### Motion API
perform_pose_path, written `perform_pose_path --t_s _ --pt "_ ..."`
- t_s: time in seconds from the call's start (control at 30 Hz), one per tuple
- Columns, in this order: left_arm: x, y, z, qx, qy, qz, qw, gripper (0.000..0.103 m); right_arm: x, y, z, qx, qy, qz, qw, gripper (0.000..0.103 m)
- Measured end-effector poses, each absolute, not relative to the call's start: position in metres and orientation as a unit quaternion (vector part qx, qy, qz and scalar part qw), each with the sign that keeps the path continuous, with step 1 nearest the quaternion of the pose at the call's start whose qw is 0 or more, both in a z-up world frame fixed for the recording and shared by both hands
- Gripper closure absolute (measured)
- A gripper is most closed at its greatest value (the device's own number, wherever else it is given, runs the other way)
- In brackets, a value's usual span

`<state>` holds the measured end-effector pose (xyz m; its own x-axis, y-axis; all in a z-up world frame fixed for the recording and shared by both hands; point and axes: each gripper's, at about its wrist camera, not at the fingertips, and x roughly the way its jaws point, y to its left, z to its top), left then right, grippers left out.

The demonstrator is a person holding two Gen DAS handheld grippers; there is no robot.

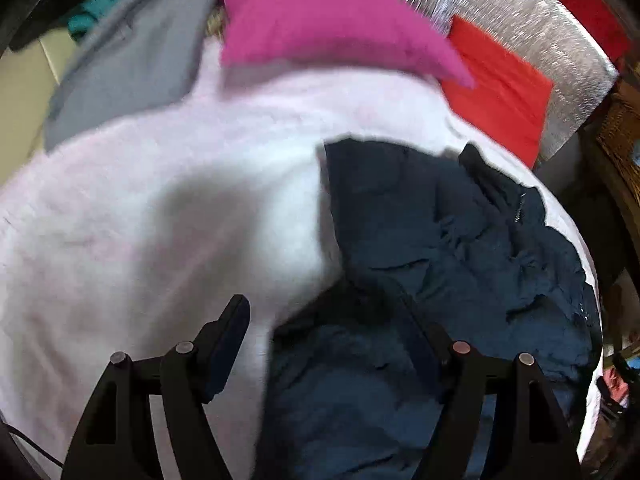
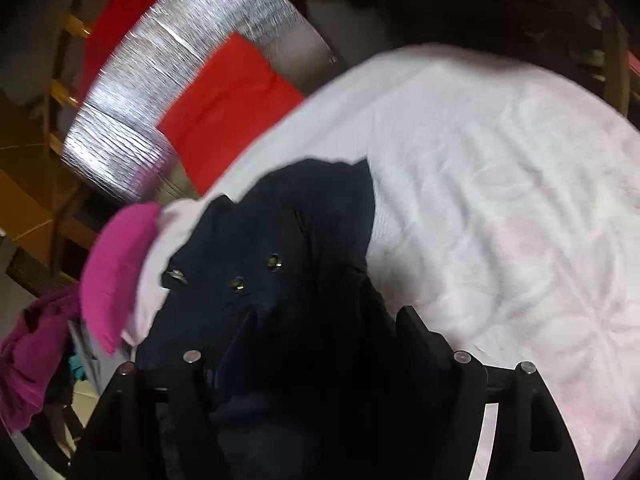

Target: Fold large clothes

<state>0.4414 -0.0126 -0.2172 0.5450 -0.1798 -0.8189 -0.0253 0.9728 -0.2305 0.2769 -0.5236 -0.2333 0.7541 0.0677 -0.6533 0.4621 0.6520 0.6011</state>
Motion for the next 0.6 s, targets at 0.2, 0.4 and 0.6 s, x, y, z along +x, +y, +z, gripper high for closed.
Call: perform_pose_path --t_s 0.2,0.4,0.6 --pt "0.375 0.004 -0.192 -0.059 0.427 -0.062 0.9 0.026 0.182 -0.528 -0.212 0.4 0.317 -0.08 0.856 0.028" --pt "0.289 0.033 -0.202 -0.053 0.443 -0.056 0.893 0.026 0.108 -0.515 -0.212 0.402 0.313 -0.049 0.859 0.028" --pt "0.228 0.048 -0.211 -0.056 0.483 -0.07 0.871 0.026 0.064 -0.501 -0.235 0.433 0.32 -0.015 0.843 0.028"
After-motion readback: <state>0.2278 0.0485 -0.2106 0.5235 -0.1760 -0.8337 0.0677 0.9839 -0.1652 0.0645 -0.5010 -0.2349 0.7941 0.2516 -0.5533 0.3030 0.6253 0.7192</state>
